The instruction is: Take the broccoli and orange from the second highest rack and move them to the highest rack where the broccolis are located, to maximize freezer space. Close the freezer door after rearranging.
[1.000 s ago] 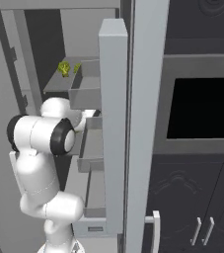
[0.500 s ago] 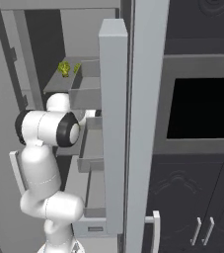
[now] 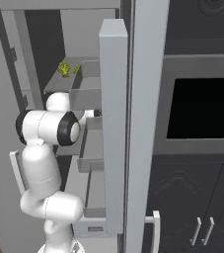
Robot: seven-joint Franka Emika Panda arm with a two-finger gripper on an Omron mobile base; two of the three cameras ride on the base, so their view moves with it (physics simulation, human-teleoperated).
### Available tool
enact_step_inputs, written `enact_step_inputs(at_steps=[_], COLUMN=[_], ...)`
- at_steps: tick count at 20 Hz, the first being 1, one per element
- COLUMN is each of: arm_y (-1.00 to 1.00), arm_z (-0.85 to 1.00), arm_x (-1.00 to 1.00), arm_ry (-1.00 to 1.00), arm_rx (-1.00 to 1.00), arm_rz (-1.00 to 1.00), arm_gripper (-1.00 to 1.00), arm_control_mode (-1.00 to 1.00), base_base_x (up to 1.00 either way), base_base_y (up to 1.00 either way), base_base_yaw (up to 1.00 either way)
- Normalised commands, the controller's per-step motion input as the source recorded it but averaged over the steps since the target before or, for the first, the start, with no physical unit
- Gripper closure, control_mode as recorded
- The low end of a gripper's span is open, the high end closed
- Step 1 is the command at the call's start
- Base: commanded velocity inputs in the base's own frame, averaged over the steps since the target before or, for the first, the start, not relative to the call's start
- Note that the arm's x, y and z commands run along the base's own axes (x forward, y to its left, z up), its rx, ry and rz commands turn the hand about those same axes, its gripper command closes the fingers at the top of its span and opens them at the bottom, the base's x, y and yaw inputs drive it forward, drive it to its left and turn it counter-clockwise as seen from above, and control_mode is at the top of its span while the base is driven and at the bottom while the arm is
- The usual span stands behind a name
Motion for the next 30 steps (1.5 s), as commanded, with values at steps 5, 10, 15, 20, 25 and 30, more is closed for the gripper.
enact_step_inputs(at_steps=[5,10,15,20,25,30], arm_y=[0.00,0.10,0.18,0.11,0.14,0.17], arm_z=[0.00,0.00,0.01,0.24,0.44,0.81], arm_x=[-0.57,-0.78,-0.64,-0.79,-0.78,-0.60], arm_ry=[-0.07,-0.11,0.00,0.00,0.00,-0.12], arm_rx=[0.06,0.00,0.00,0.05,0.02,0.01], arm_rz=[0.00,0.00,0.00,0.00,0.00,0.00], arm_gripper=[1.00,1.00,1.00,1.00,1.00,1.00], arm_control_mode=[-1.00,-1.00,-1.00,-1.00,-1.00,-1.00], base_base_x=[0.00,0.00,0.00,0.00,0.00,0.00], base_base_y=[0.00,0.00,0.00,0.00,0.00,0.00], base_base_yaw=[0.00,0.00,0.00,0.00,0.00,0.00])
